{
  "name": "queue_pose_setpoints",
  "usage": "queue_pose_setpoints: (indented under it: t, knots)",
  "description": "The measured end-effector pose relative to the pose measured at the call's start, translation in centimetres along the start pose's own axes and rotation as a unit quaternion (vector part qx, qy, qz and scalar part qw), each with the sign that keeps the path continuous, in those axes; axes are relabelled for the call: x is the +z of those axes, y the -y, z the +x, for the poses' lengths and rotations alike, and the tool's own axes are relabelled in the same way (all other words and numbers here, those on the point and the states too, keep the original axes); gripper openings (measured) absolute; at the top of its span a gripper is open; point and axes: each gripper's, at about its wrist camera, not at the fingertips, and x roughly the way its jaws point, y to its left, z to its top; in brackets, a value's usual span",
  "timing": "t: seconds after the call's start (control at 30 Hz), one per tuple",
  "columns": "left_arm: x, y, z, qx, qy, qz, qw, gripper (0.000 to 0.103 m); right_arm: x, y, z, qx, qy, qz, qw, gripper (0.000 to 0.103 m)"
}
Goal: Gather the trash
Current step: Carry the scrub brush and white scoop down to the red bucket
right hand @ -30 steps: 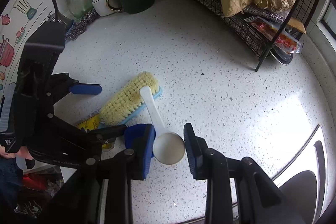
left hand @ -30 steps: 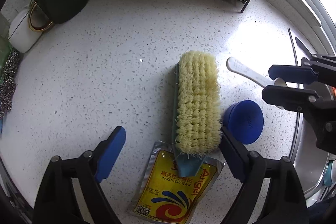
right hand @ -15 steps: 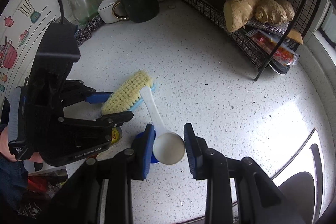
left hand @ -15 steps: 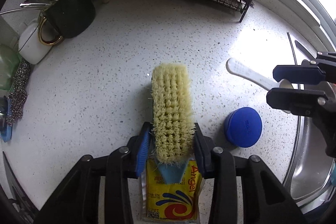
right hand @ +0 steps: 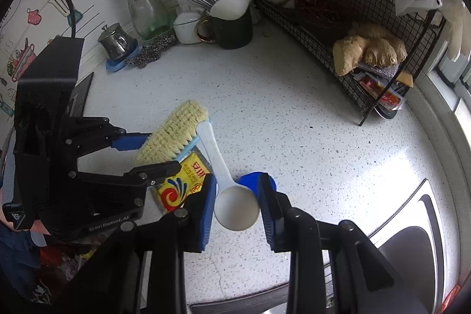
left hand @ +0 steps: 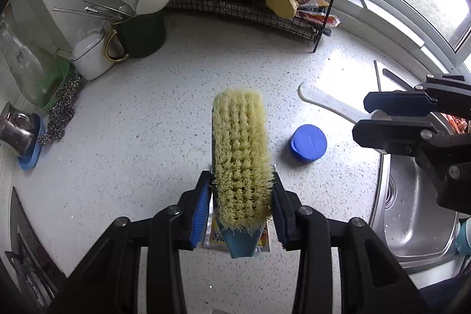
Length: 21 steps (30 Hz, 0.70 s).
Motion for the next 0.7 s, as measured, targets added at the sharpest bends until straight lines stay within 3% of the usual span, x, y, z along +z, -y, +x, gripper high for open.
queue_pose_setpoints:
  t: [0.4, 0.7]
  knots:
    - [-9.9, -0.5, -8.7, 0.023, 0.029, -0.038, 0.9986, 0.036, -4.5, -9.2, -4.0, 0.006, 0.027, -0.044, 0.999, 0.027]
    - [-20.2, -0.6, -14.3, 0.045, 0.035, -0.078, 0.9953, 0.036, -9.3, -16.5, -4.8, 0.025, 0.028, -0.077, 0.996, 0.027]
